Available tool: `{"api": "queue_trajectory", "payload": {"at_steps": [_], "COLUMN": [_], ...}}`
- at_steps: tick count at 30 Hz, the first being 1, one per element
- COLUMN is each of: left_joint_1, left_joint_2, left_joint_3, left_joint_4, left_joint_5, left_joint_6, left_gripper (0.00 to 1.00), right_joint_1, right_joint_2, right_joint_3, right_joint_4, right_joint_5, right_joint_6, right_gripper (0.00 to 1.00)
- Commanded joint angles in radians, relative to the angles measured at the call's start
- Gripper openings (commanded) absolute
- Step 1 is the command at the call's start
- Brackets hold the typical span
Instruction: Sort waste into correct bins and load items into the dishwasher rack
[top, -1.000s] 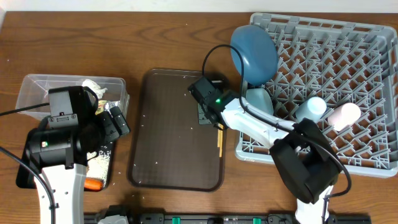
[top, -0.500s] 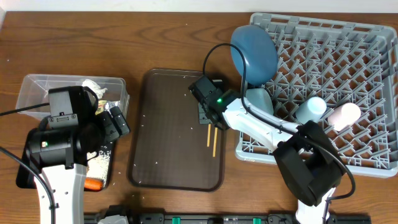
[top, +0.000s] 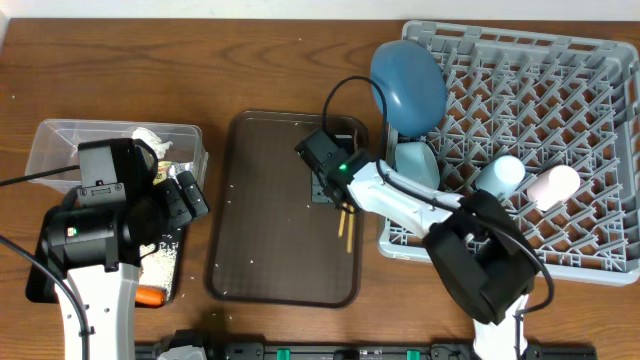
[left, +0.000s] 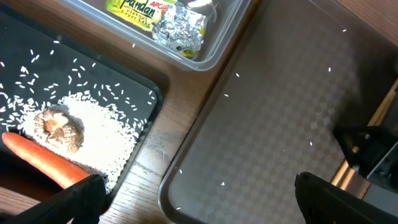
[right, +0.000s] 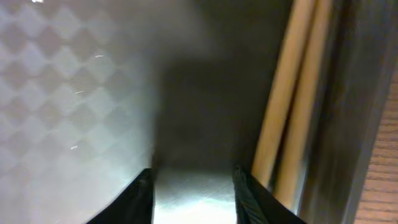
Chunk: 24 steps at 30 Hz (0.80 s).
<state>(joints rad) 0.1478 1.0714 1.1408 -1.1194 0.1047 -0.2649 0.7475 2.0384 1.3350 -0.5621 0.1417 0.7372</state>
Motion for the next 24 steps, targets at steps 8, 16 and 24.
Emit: {"api": "queue_trajectory", "payload": {"at_steps": [8, 16, 24], "left_joint_1": [0.004, 0.004, 0.004], "left_joint_2": [0.000, 0.000, 0.000], "left_joint_3": [0.010, 0.010, 0.010], "left_joint_4": [-0.002, -0.002, -0.002], "left_joint_5": [-0.012, -0.012, -0.012], "left_joint_6": [0.006, 0.006, 0.006], "left_gripper": [0.98, 0.98, 0.98], "right_joint_1": [0.006, -0.028, -0.050], "right_joint_2": [-0.045, -0.079, -0.047], "right_joint_3": [0.039, 0.039, 0.029], "right_joint_4": [0.046, -0.050, -0.078], "right_joint_5": [-0.040, 0.073, 0.067], "right_joint_6": [-0.136, -0.033, 0.018], "right_gripper": [0.48, 0.50, 0.50]}}
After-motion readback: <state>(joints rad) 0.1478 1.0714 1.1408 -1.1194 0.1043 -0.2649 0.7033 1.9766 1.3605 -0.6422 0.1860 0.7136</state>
